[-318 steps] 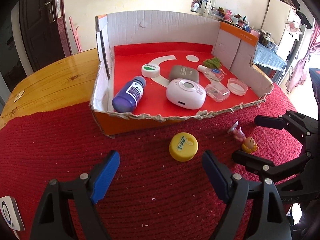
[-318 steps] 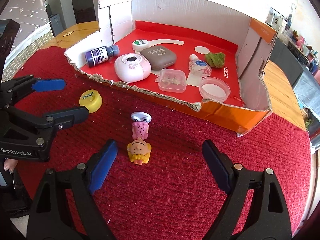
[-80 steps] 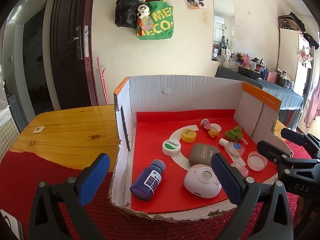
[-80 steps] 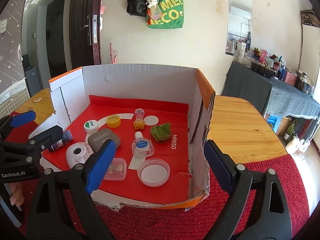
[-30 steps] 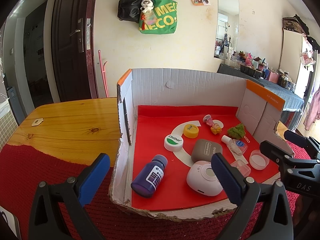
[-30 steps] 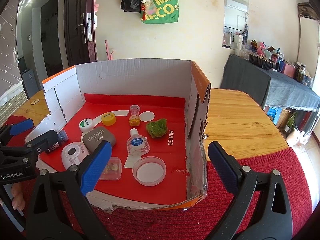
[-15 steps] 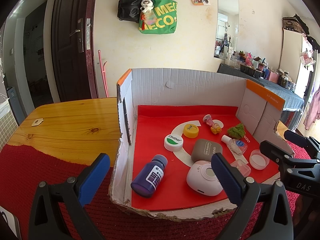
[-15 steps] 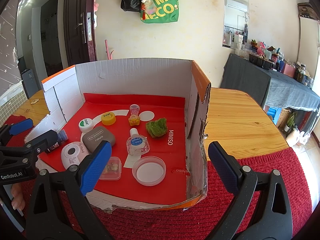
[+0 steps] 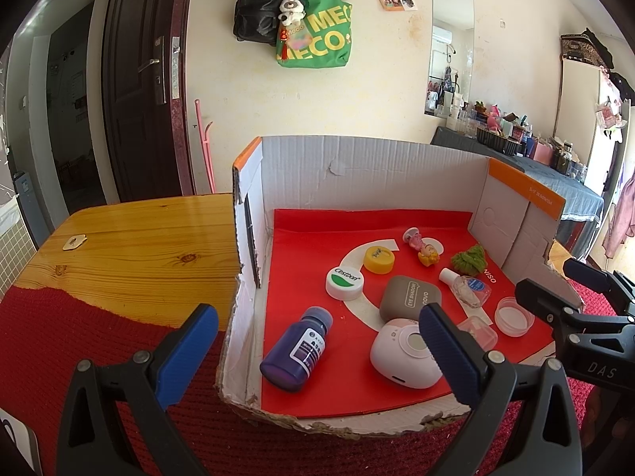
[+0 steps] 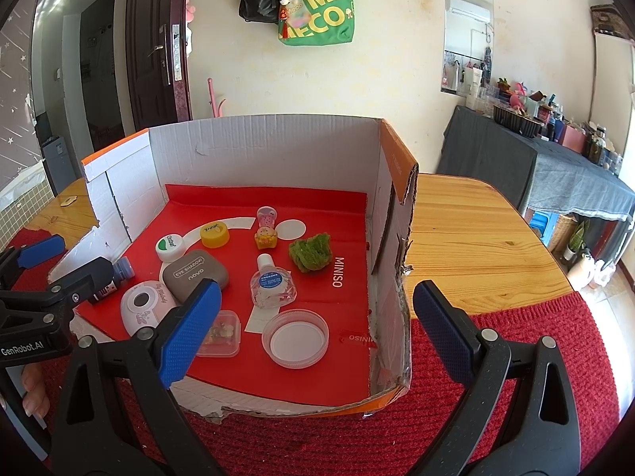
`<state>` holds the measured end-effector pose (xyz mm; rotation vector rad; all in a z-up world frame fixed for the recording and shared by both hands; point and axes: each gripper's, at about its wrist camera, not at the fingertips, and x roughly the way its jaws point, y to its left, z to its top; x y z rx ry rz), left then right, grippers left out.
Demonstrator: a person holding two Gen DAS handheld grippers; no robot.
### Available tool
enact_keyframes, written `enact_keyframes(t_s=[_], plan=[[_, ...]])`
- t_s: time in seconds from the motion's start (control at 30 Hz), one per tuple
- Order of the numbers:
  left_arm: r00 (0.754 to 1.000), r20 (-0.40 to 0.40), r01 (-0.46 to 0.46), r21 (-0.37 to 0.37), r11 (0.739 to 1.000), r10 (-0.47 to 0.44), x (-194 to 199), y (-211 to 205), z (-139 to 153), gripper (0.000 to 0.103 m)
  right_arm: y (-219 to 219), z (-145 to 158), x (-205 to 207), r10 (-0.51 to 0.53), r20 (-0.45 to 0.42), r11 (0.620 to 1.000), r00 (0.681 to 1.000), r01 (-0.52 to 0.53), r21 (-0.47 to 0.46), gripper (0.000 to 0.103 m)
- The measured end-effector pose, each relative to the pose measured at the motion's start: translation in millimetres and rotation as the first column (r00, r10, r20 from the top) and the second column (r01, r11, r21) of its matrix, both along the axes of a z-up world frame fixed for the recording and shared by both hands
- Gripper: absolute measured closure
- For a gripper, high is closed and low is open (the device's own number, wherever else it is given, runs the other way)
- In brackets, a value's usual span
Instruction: Organize objects
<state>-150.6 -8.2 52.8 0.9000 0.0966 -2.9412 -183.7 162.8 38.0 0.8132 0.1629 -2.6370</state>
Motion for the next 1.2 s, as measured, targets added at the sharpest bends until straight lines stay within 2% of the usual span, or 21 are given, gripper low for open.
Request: enact_keyframes(t_s=[0.37,0.43,0.57,0.67,0.77,0.93,1.2], plan=[[1.000,-0.005,-0.010,-0.006,1.000,0.010,1.3,0.3,1.7,0.000,0.9,0.6,0.8,-0.001,-0.006,1.000,1.000,0.001,0.000,0.004],[1.000,-0.016,-0.025,-0.008,1.000,0.025,6.3,0.4,5.1,0.000,1.1,1.0,2.1,-0.001,-0.014,1.000,1.000,0.001,0.003,0.004],[1.000,-0.011,-0.005,0.034,0.999,0.006,21.7,-1.0,13.5,0.000,3.7,6.1,12.9,-0.021,-0.041,1.000,0.999,0.022,0.022,0.004],[1.000,0.001,-0.010,0.021,1.000,0.010,36.8,2.0,16.7,0.000,12.2,15.2,27.3,-0.014,-0.029,1.000,0.999,0.014,-0.009,0.004],[0.999,0.047,-0.017,0.017,1.000,0.017,47.9,6.4,11.7,0.000,20.7,17.6,41.9,-0.014,0.004,1.000,1.000,0.014,-0.015,0.004],[0.989,0.148,-0.031,0.057,0.998,0.023,54.6,7.6,-7.5,0.000,21.9,3.8,59.1,-0.001,0.079,1.000,0.997,-0.001,0.024,0.004],[0.969,0.242,-0.048,0.031,0.998,0.039,51.4,11.4,-31.8,0.000,17.9,-24.8,53.2,-0.053,0.194,0.994,0.979,0.034,0.099,0.004]])
